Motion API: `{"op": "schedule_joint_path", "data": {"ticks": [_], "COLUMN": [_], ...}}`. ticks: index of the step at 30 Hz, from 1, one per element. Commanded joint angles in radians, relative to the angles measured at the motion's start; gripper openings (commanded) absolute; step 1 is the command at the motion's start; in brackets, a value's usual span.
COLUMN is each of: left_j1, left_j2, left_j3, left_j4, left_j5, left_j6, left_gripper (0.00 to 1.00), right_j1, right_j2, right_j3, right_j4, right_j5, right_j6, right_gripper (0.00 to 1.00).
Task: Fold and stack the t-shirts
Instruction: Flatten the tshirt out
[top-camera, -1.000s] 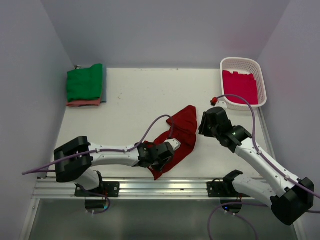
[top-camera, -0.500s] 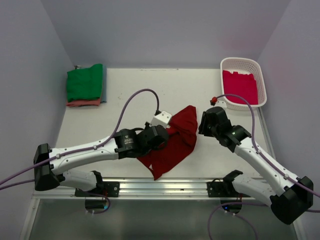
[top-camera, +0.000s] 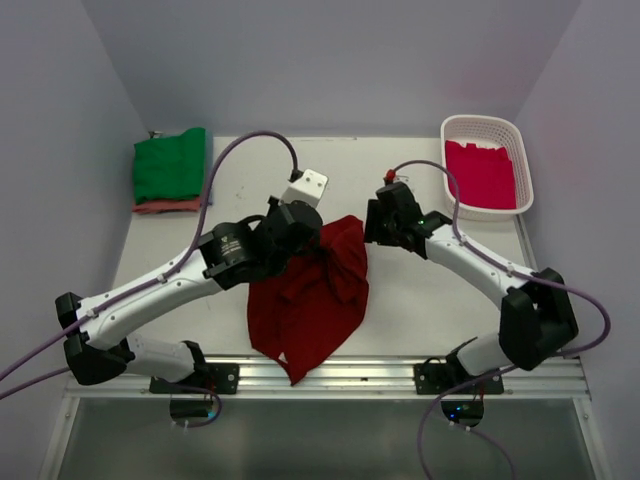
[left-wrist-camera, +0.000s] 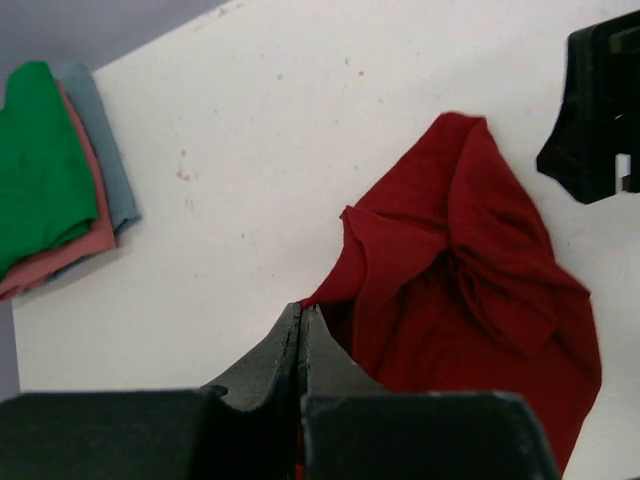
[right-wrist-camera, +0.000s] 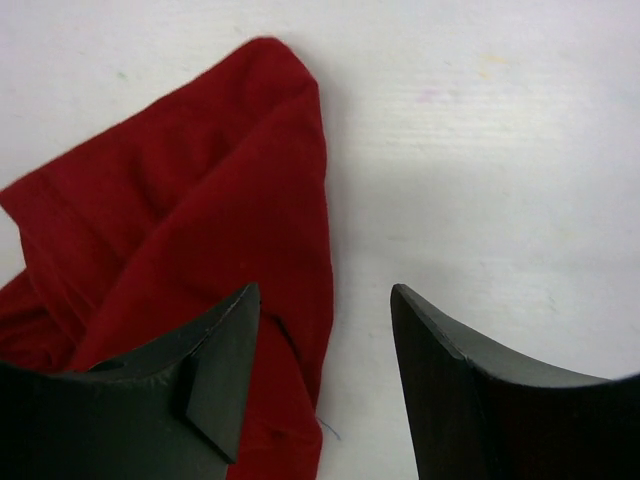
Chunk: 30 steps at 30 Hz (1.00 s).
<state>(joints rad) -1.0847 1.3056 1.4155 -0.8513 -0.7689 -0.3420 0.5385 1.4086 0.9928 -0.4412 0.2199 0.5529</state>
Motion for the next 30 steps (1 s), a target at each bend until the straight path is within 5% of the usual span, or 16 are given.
{"op": "schedule_joint_path", "data": {"ticks": [1,14,25,30], "left_j1": [0.026,0.042,0.042,0.042], "left_j2": [0.023,0.165,0.166,0.078], "left_j3": [0.123,0.644,0.606,0.41], "left_j4": [-0.018,-0.124,-0.176,-0.198], "left_j5": [-0.07,-0.115,-0.158,-0.162], "left_j6": [0.106,0.261,0.229,0.124], "left_gripper": [0.0,0.0,0.0,0.0], "right_j1": [0.008,0.127,0.212,0.212], "right_j2": [0.104,0.254,0.231,0.182], "right_j3": [0.133,0.316,0.219,0.168], "right_j4": [0.105,0.171,0.18,0.101], "right_j5": [-0.098,-0.241,-0.223,-0.019], "right_j6": [-0.007,-0.005,-0.001,-0.019], "right_gripper": [0.59,0.57,0.54,0.54]}}
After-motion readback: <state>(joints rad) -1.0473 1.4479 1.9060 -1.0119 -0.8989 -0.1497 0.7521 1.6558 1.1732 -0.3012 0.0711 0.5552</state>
